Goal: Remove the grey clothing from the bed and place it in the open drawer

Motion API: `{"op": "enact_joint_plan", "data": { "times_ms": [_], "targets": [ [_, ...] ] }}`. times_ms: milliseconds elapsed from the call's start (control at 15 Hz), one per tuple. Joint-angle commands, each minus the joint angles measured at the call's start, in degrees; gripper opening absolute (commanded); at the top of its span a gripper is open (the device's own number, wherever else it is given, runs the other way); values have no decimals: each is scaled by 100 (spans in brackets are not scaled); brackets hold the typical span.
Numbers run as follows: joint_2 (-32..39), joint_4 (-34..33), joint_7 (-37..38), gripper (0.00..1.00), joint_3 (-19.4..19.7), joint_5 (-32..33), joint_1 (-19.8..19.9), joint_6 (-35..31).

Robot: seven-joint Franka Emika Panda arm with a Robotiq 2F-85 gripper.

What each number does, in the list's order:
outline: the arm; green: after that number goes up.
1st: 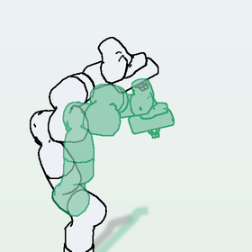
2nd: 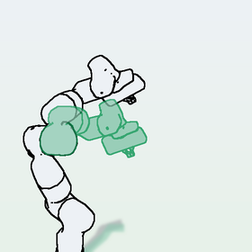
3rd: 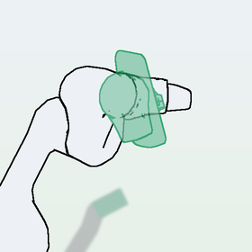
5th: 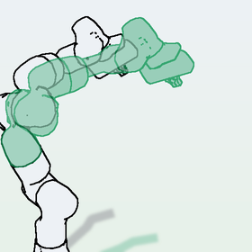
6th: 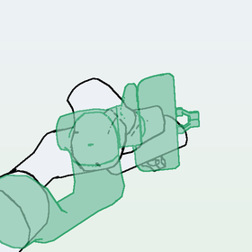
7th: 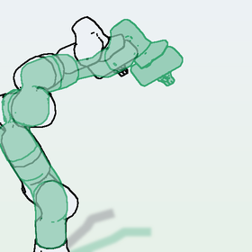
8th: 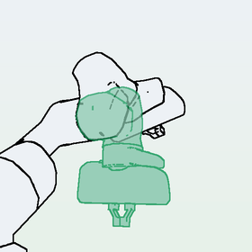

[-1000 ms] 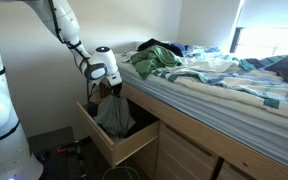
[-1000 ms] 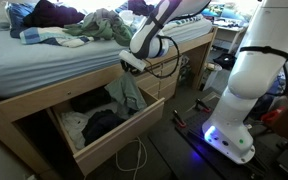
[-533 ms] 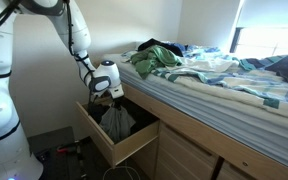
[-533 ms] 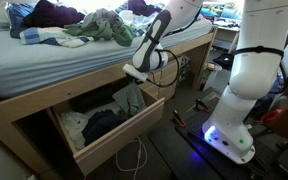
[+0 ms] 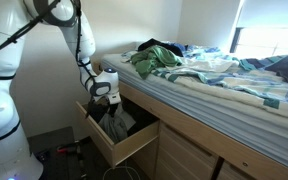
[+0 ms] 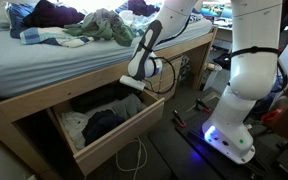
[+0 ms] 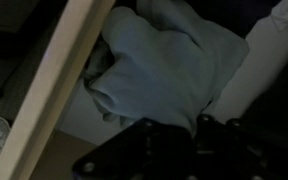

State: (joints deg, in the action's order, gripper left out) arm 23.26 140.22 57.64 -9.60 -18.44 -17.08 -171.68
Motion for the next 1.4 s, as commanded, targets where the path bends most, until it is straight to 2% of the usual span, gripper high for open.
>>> {"op": "enact_joint_plan", "data": {
  "times_ms": [0, 200, 600, 1067, 1133, 1200, 1267, 1333],
  "targets": [
    [288, -344, -102, 3, -139, -138, 114, 683],
    [507, -546, -61, 3, -41, -68, 20, 932],
    [940, -942, 242, 3, 419, 139, -421, 800],
    [1350, -1540, 1115, 3, 1301, 670, -1222, 718],
    [1359, -1573, 1238, 6, 1356, 713, -1265, 733],
    [1361, -1603, 1307, 26, 1347, 705, -1243, 740],
    [1322, -1595, 1381, 35, 1359, 701, -1227, 736],
    [1286, -1591, 1437, 37, 1366, 694, -1208, 748]
  ]
}}
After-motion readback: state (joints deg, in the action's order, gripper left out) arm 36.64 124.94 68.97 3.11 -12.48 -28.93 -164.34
